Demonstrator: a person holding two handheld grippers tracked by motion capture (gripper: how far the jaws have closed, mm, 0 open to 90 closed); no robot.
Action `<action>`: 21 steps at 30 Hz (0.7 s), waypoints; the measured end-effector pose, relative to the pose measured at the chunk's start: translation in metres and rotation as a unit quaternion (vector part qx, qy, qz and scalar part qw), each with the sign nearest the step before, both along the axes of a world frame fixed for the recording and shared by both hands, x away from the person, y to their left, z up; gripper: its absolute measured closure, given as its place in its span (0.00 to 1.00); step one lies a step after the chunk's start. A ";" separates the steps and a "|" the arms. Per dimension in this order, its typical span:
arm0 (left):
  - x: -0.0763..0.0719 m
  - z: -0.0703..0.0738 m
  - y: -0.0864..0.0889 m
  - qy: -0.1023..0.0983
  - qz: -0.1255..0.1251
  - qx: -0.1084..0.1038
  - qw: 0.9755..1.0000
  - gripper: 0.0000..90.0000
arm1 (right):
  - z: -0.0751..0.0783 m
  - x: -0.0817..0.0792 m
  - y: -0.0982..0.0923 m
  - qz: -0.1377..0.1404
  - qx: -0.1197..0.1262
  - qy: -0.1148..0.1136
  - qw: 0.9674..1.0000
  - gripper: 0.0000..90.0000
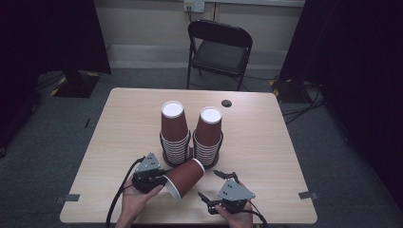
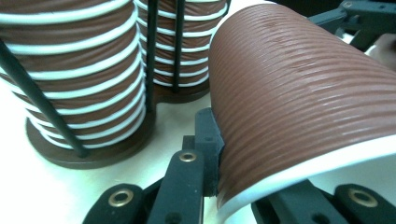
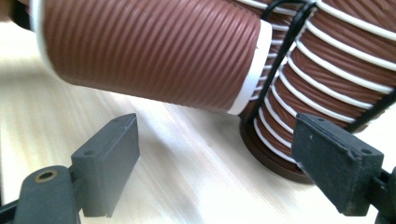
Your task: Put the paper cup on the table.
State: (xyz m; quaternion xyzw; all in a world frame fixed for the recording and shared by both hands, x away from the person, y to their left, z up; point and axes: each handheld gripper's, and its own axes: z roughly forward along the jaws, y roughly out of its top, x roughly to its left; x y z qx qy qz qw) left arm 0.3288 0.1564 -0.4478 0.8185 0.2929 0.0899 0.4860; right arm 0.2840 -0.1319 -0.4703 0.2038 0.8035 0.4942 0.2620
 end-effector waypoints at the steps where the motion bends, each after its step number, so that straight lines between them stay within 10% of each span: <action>1: -0.001 0.002 -0.001 -0.003 -0.001 0.009 1.000 0.95 | -0.001 0.000 0.001 0.002 -0.003 0.002 1.000 0.17; 21: 0.012 0.015 -0.029 0.060 -0.024 0.090 0.994 0.95 | -0.003 -0.008 0.006 0.023 -0.081 -0.074 0.994 0.22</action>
